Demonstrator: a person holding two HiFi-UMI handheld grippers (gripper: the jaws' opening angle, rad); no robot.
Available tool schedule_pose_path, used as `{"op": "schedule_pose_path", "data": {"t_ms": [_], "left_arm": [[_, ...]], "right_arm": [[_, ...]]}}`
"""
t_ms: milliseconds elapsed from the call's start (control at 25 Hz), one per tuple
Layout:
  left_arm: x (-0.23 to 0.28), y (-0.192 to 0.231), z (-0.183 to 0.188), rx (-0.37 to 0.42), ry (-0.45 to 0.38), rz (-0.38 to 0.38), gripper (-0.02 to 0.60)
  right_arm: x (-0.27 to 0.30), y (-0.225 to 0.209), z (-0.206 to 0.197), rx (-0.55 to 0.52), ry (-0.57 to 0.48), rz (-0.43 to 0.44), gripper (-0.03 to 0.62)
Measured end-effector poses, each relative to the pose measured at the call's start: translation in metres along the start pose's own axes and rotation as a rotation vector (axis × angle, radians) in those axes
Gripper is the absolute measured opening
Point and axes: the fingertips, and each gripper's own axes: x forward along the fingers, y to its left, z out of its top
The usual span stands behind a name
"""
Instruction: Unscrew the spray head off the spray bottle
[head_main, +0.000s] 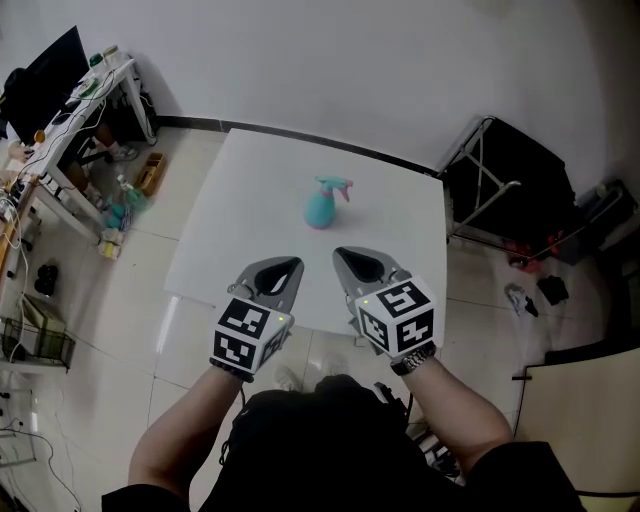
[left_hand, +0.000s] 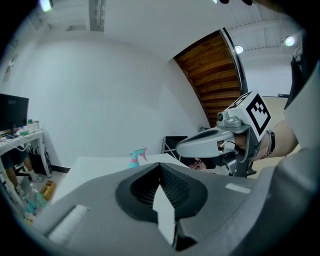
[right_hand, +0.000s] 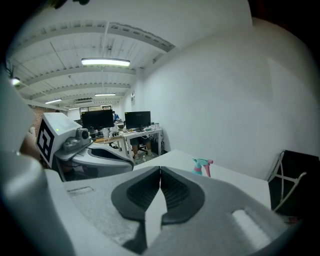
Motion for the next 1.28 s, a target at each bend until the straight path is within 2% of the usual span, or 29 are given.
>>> {"op": "schedule_pose_path", "data": {"t_ms": [80,520,720,1040,1280], "left_arm": [[0.003,0.005,0.000,-0.005,0.000,0.001,0.012],[0.036,0.024,0.001,-0.016,0.002,0.007,0.014],[0.056,0.029,0.001,-0.028,0.010,0.017,0.014],[0.083,0.042,-0.006,-0.053,0.045,0.024,0.038],[0.102,0.045,-0.011,-0.066,0.070,0.029,0.058]], "right_arm": [[0.006,-0.006,0.004,-0.018,0.015,0.006,0.043],[0.037,-0.045,0.009,-0.098,0.072,0.019,0.072],[0.050,-0.069,0.011,-0.144,0.102,0.036,0.105],[0.072,-0.103,0.002,-0.159,0.151,0.045,0.164],[0.088,-0.118,0.006,-0.242,0.187,0.083,0.206]]}}
